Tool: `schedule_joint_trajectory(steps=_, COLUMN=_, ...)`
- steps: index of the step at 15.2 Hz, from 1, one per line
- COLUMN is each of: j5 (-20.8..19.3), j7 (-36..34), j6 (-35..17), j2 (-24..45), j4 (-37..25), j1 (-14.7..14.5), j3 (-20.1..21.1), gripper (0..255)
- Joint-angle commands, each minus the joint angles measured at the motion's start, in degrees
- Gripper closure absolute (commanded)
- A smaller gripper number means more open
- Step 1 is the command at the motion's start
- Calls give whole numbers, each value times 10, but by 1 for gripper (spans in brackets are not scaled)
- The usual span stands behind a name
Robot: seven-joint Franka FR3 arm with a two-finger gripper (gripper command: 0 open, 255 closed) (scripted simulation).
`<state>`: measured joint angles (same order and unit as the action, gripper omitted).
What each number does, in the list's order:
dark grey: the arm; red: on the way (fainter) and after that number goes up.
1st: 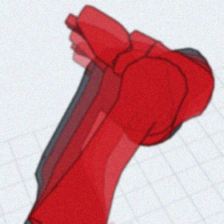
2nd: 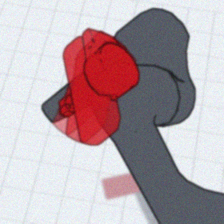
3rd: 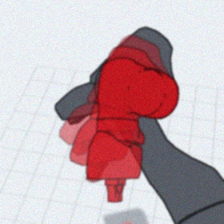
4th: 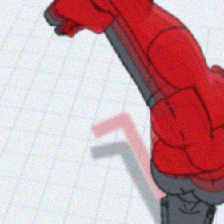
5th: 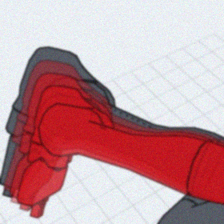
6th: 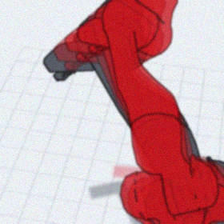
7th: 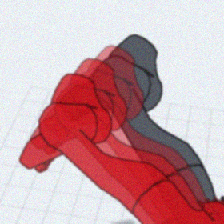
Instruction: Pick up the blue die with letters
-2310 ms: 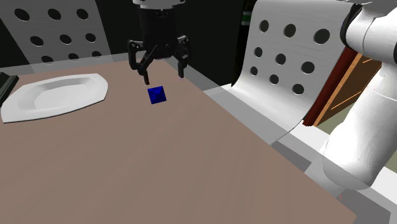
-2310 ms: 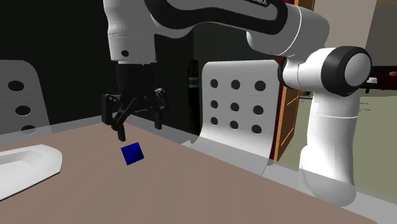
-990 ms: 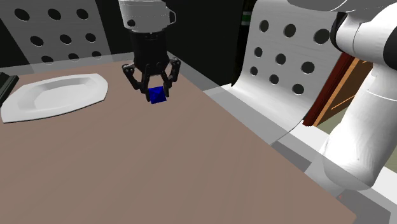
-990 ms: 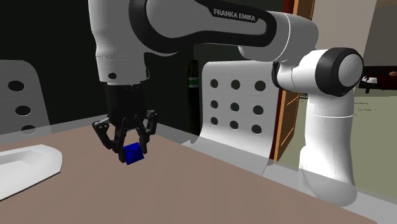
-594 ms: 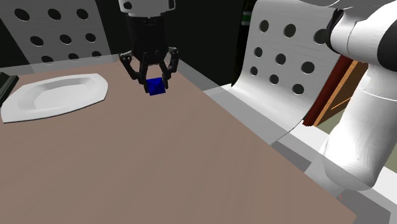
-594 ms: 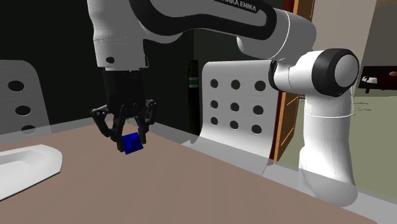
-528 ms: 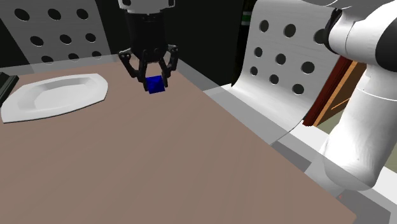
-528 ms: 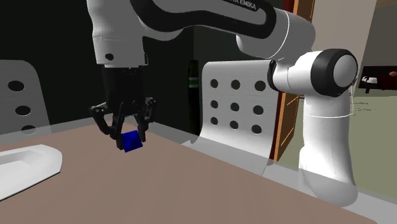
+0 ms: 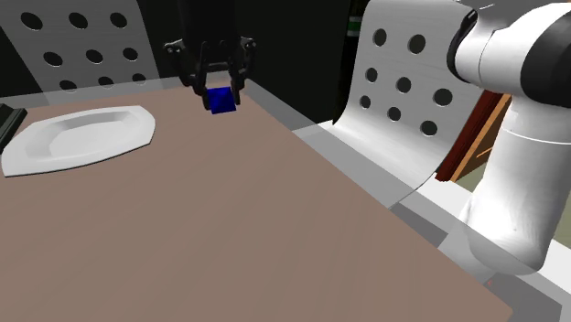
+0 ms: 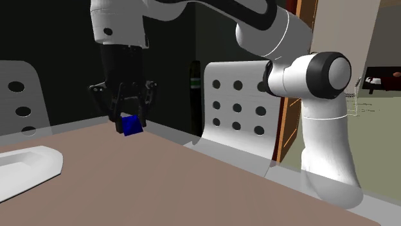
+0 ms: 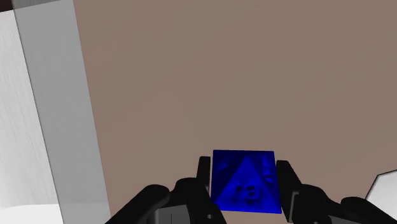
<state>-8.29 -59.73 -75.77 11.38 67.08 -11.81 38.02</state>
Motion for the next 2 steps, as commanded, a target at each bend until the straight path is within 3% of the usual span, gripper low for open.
schedule_joint_trajectory(steps=1, j5=-9, j7=-3, j6=16, j2=12, j4=-26, j1=-8, j3=1, gripper=255)
schedule_joint_trajectory(steps=2, j5=-9, j7=-3, j6=16, j2=12, j4=-26, j1=-8, j3=1, gripper=255)
